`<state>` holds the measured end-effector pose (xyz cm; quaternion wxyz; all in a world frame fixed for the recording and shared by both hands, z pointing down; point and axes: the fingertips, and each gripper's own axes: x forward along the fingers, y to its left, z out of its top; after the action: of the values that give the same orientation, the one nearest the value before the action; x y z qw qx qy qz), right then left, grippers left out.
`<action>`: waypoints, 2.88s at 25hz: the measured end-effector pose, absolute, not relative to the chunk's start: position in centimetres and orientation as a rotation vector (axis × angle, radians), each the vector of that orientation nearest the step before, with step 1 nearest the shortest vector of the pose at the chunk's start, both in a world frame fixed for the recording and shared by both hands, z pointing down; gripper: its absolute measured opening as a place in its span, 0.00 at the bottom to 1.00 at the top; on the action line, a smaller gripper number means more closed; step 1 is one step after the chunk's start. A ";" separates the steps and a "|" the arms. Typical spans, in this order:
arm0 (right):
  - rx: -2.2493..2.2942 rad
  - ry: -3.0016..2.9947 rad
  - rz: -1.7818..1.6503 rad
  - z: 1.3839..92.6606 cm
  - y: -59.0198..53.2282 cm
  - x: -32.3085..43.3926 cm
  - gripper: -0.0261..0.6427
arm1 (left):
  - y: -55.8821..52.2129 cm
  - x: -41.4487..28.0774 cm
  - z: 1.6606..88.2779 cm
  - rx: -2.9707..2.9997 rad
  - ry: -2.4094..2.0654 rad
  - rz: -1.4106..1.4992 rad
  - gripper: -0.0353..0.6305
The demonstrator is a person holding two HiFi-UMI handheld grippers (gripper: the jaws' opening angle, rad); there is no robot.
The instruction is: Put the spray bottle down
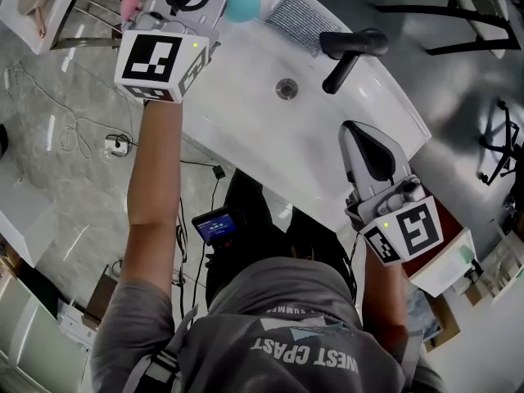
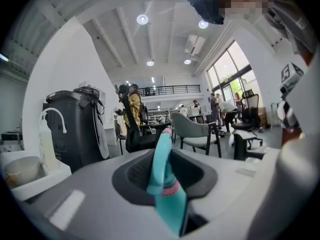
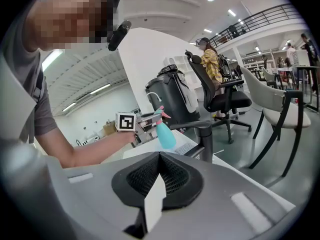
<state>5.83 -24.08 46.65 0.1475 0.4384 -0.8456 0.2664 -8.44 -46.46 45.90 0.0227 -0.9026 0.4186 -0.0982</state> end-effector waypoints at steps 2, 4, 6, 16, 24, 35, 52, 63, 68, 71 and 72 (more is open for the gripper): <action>1.269 -2.425 0.770 46.9 -24.0 6.1 0.04 | -46.7 -8.3 46.1 -2.794 1.303 -0.294 0.19; 1.274 -2.419 0.775 47.1 -23.9 6.3 0.04 | -46.9 -8.2 46.4 -2.793 1.310 -0.285 0.19; 1.277 -2.415 0.780 47.4 -23.8 6.4 0.04 | -47.1 -8.1 46.7 -2.790 1.312 -0.281 0.19; 1.286 -2.403 0.797 48.2 -23.5 6.8 0.04 | -47.7 -7.5 47.1 -2.774 1.308 -0.225 0.19; 1.290 -2.397 0.802 48.7 -23.2 6.9 0.04 | -47.8 -6.1 47.2 -2.750 1.255 -0.162 0.19; 1.291 -2.406 0.784 47.6 -23.0 6.8 0.04 | -47.2 -5.0 47.9 -2.777 1.184 -0.167 0.22; 1.292 -2.450 0.727 44.8 -21.9 7.0 0.04 | -45.6 -5.9 47.6 -2.815 1.187 -0.263 0.55; 1.292 -2.515 0.645 40.7 -21.0 7.0 0.04 | -42.0 -9.3 45.1 -2.790 1.311 -0.301 0.54; 1.280 -2.556 0.599 38.6 -20.6 6.4 0.04 | -39.4 -11.4 42.8 -2.761 1.404 -0.288 0.47; 1.277 -2.574 0.567 37.1 -20.3 6.0 0.04 | -37.6 -12.6 41.5 -2.792 1.437 -0.250 0.40; 1.274 -2.580 0.554 36.6 -20.2 5.9 0.04 | -36.9 -12.9 41.0 -2.797 1.441 -0.245 0.39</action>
<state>5.89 -20.18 36.56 0.1054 0.4324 -0.8756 0.1879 -12.88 -36.91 41.00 -0.0072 -0.8863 0.4564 -0.0777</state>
